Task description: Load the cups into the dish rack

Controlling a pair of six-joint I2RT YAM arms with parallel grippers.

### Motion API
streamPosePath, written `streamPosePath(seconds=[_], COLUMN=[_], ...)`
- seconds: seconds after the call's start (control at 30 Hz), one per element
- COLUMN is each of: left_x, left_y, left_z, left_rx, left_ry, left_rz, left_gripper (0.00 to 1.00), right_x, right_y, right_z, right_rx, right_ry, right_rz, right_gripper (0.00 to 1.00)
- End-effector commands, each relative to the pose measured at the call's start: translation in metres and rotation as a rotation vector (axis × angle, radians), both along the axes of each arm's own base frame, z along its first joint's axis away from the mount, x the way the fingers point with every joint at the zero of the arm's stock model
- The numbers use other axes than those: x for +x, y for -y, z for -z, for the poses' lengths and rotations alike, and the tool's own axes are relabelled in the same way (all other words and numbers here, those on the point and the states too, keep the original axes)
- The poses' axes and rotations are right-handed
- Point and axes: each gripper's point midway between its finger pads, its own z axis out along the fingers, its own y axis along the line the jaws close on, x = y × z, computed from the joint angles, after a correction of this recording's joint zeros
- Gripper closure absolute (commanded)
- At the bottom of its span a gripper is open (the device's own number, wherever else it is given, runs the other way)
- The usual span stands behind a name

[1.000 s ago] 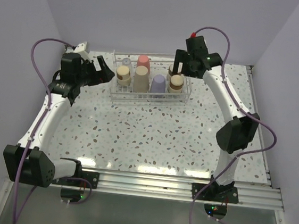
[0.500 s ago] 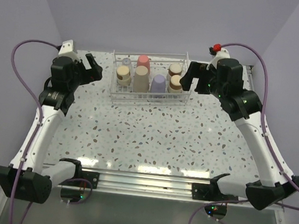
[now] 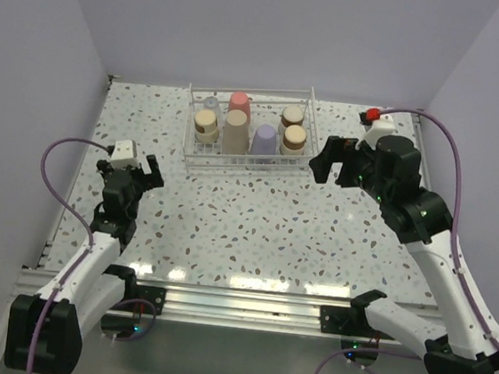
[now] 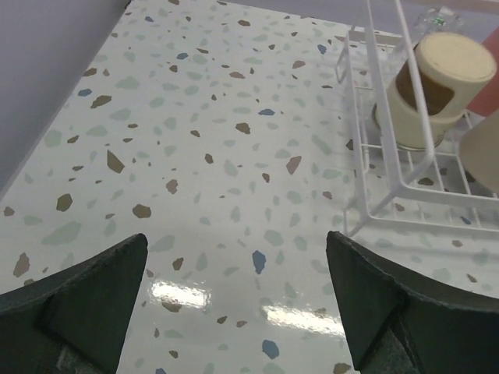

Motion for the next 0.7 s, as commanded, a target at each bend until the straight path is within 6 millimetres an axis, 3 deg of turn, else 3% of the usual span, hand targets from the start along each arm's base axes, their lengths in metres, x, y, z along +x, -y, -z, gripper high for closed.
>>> streamPosePath(seconds=[0.0,0.07,0.1,0.17,0.23,0.27,0.3,0.4,0.47,0.53,0.6,0.63,0.67], left_x=[0.010,0.009,0.011,0.012,0.014,0.019,0.024,0.038,0.048,0.049,0.043,0.042,0.043], left_y=[-0.020,-0.018,-0.016,-0.013,-0.013,-0.014,-0.015,-0.009,-0.008,-0.003,0.008,0.012,0.015], left_z=[-0.021,-0.005,0.011,0.019,0.037,0.029,0.039,0.036,0.037,0.033,0.046,0.037,0.046], left_rx=[0.111,0.111,0.105,0.078,0.066,0.067,0.074,0.141,0.173,0.186,0.237,0.242,0.234], left_ry=[0.195,0.221,0.188,0.206,0.168,0.202,0.152,0.160,0.150,0.202,0.211,0.257,0.199], left_rz=[-0.080,-0.067,-0.060,-0.054,-0.059,-0.062,-0.065,-0.014,0.003,0.038,0.118,0.136,0.159], left_gripper=[0.00,0.00,0.00,0.00,0.00,0.00,0.00,0.00,0.00,0.00,0.00,0.00,0.00], right_x=[-0.011,-0.018,-0.020,-0.024,-0.028,-0.028,-0.031,-0.029,-0.027,-0.024,-0.020,-0.020,-0.018], right_y=[0.012,0.014,0.014,0.012,0.006,0.005,-0.001,-0.002,-0.006,-0.009,-0.011,-0.011,-0.011], right_z=[-0.013,-0.025,-0.021,-0.021,-0.008,0.000,0.014,0.037,0.043,0.057,0.067,0.070,0.069], right_rx=[0.007,0.036,0.037,0.052,0.062,0.055,0.056,0.083,0.140,0.172,0.199,0.203,0.198], right_ry=[0.091,0.157,0.157,0.163,0.122,0.101,0.067,-0.006,-0.030,-0.074,-0.123,-0.138,-0.124], right_rz=[0.018,0.009,0.003,-0.016,-0.044,-0.046,-0.084,-0.041,-0.011,0.011,0.049,0.061,0.057], right_gripper=[0.02,0.02,0.02,0.02,0.02,0.02,0.02,0.02,0.02,0.02,0.02,0.02,0.02])
